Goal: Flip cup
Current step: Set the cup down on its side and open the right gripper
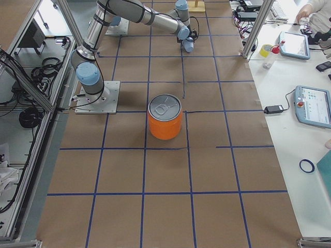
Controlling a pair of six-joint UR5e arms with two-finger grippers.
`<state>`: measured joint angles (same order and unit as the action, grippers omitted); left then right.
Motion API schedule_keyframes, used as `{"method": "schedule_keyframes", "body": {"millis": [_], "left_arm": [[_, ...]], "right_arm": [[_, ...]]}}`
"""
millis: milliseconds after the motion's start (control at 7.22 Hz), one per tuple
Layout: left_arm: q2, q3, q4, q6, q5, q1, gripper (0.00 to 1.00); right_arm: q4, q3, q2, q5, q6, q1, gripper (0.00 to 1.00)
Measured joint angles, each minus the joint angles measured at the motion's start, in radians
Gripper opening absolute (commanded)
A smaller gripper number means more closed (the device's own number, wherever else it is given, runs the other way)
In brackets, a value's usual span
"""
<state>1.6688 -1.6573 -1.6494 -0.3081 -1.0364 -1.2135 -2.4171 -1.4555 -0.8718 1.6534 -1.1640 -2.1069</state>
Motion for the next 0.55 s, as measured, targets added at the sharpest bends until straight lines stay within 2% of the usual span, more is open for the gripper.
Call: {"method": "schedule_keyframes", "body": {"millis": [277,554], "left_arm": [[0.090,-0.003,-0.004,-0.103,0.083,0.018,1.00],[0.175,-0.005,-0.005,-0.222,0.161,0.022,1.00]], "right_arm": [[0.039,-0.002,-0.061,0.001,0.044,0.001,1.00],[0.155,-0.002,-0.171,0.004,0.177,0.043,1.00]]}}
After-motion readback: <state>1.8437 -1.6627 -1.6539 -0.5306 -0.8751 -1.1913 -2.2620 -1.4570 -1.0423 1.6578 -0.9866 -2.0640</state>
